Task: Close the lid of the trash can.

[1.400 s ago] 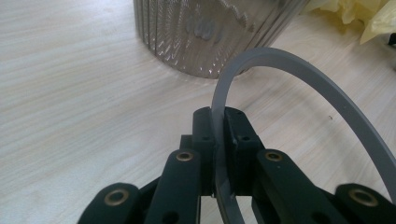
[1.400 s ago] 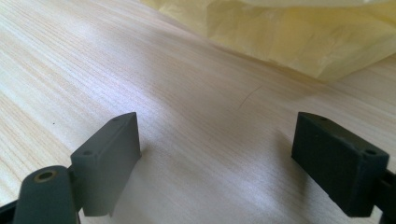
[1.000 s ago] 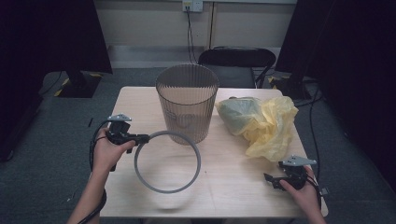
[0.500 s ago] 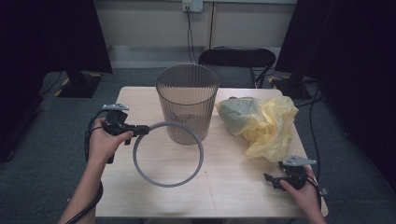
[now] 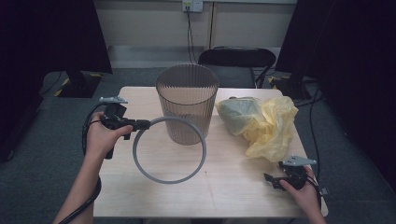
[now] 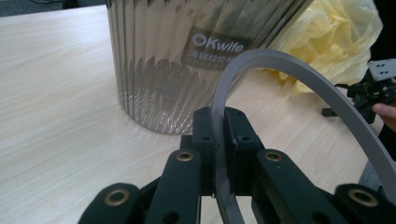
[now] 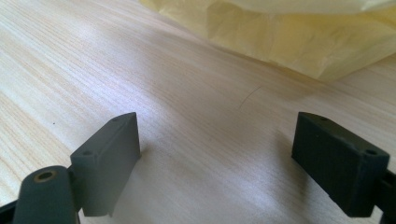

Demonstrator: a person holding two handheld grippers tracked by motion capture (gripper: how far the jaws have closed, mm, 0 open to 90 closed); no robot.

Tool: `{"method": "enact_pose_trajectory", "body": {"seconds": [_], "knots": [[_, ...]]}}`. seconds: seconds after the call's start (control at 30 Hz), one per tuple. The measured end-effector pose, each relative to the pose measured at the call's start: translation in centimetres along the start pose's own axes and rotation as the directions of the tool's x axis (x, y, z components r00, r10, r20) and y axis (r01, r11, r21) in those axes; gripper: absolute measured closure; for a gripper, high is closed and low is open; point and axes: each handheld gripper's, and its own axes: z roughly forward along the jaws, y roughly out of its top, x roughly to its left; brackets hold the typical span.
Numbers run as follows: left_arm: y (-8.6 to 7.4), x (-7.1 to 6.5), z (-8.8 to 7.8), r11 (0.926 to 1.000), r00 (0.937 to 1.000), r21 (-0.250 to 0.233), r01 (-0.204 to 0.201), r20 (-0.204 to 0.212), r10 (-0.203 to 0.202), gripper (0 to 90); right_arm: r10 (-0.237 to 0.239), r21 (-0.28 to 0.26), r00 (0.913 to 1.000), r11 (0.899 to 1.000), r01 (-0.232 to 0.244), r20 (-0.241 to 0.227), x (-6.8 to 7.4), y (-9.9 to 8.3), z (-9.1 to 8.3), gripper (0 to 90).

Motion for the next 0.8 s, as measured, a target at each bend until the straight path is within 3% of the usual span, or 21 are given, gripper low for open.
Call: {"method": "enact_pose_trajectory", "body": {"seconds": [0.2,0.8], "knots": [[0.9,-0.4,-1.0,1.0,0.9998,-0.009,-0.003,0.019,0.003,84.0,0.0,0.0,1.0,1.0,0.0,0.0,0.0,0.0,0.0,14.3],[3.4,-1.5,-3.5,0.9995,0.9996,-0.028,-0.015,0.024,0.015,84.0,0.0,0.0,1.0,1.0,0.0,0.0,0.0,0.0,0.0,14.3]]}}
